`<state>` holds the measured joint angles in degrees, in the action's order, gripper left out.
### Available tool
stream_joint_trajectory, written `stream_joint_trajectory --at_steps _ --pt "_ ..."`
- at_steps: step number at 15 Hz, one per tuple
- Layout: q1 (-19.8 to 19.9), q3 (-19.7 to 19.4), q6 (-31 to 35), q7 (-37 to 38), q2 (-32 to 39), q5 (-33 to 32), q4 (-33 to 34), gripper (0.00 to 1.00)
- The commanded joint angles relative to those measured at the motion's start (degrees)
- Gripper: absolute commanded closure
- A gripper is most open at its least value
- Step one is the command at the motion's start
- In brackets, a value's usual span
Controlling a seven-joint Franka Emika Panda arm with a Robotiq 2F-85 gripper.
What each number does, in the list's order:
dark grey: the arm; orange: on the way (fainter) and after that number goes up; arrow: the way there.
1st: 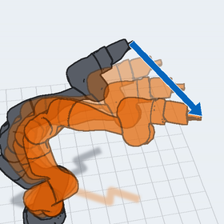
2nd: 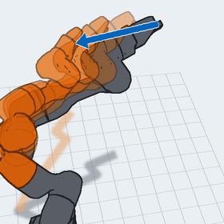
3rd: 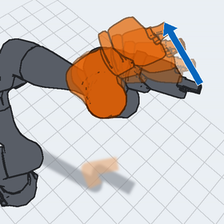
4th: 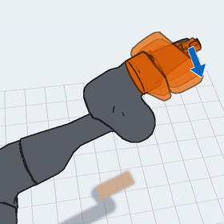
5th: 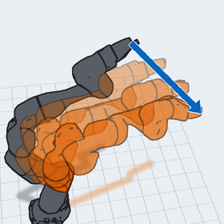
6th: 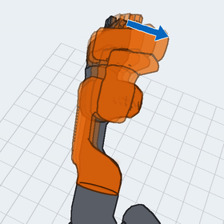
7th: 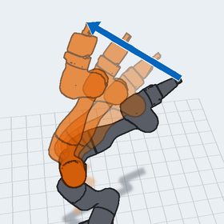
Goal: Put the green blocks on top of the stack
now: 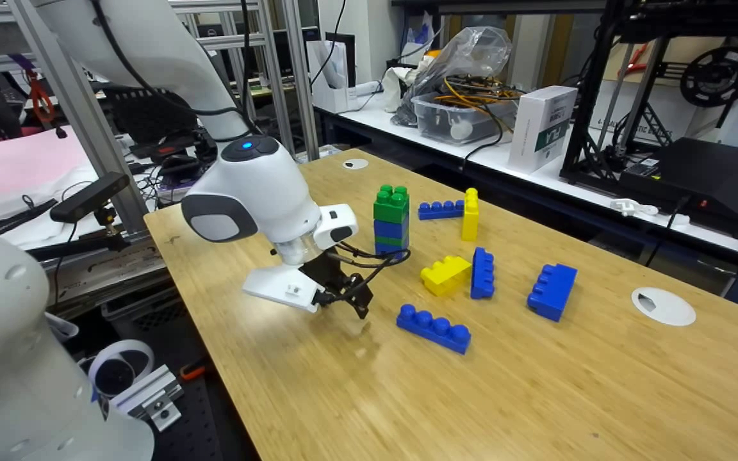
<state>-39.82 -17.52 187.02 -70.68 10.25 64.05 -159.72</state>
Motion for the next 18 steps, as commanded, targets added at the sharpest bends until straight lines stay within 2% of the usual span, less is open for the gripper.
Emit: stream_joint_trajectory --at_steps 1,2,3,5,9,12,15,17,18 --pt "-6.67 -7.37 -3.05 5.24 3.59 -1.30 0.81 0.00" --pt "-8.31 -9.52 -4.09 6.92 3.85 -2.51 0.94 0.00" --pt "-5.13 -5.90 -2.18 3.60 0.11 -0.76 0.01 0.00" --pt "-7.16 -8.34 -3.10 4.86 0.15 -1.32 0.01 0.00" --pt "-7.69 -8.86 -3.21 5.08 0.19 -1.33 0.01 0.00" --pt "-10.84 -10.97 2.69 3.13 -1.68 -0.43 0.29 0.00" --pt "-14.89 -12.26 10.55 -0.23 -6.14 2.66 -1.42 0.00" --pt "-16.51 -11.89 12.62 -7.38 -7.19 10.07 0.69 0.00" --pt "-18.96 -15.24 11.33 -11.36 -7.63 12.30 2.11 0.00"
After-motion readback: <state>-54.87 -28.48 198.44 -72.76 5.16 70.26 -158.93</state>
